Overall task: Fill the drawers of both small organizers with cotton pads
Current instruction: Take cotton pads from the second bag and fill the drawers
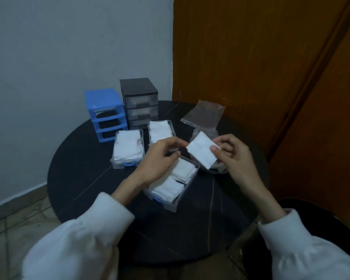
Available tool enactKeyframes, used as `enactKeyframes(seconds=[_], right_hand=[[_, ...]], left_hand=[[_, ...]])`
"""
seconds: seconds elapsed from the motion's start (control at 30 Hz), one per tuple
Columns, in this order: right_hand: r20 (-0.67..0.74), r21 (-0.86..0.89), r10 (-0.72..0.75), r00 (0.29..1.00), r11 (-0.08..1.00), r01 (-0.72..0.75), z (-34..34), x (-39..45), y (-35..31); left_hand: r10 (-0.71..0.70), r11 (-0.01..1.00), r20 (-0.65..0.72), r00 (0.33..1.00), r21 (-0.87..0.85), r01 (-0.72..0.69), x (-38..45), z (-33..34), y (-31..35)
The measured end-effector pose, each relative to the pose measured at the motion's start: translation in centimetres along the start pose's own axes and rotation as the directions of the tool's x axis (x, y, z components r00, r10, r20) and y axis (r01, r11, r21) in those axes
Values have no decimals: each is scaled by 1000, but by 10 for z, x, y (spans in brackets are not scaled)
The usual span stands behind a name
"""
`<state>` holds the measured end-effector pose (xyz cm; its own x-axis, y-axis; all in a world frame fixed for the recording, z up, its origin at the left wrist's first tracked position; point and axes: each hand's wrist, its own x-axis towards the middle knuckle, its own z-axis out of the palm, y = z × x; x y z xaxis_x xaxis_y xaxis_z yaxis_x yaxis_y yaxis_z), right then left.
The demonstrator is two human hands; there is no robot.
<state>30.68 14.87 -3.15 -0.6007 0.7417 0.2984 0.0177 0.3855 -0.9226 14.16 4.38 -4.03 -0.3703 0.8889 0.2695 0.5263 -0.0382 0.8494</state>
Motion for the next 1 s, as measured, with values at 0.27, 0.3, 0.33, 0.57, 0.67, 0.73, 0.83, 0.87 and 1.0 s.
enactKeyframes(seconds=[0.27, 0.3, 0.33, 0.57, 0.67, 0.73, 0.83, 0.87, 1.0], right_hand=[[201, 90, 129, 971, 985, -149, 48, -15, -6], [218, 86, 147, 965, 982, -170, 51, -16, -7], [232, 71, 160, 960, 981, -181, 53, -17, -7], [260, -240, 77, 963, 971, -13, 59, -27, -13], [281, -452, -87, 956, 867, 212, 61, -29, -17], [344, -586, -113, 932, 749, 307, 61, -31, -20], [360, -653, -134, 923, 670, 352, 60, -32, -20], [356, -636, -166, 919, 677, 369, 60, -33, -21], [550, -514, -164, 819, 707, 487, 58, -38, -24]], left_hand=[[-210, 933, -70, 975, -312, 179, -37, -16, -32], [-224, 914, -55, 973, -359, 191, -39, -14, -32], [-234, 897, -39, 972, -395, 200, -40, -13, -32], [-238, 837, 56, 970, -495, 234, -43, -12, -40], [-216, 842, 57, 975, -495, 215, -44, -12, -40], [-218, 847, 50, 975, -487, 215, -44, -13, -39], [-224, 843, 48, 973, -492, 218, -44, -13, -38], [-224, 843, 48, 973, -492, 219, -44, -13, -38], [-222, 851, 58, 973, -476, 222, -45, -14, -37]])
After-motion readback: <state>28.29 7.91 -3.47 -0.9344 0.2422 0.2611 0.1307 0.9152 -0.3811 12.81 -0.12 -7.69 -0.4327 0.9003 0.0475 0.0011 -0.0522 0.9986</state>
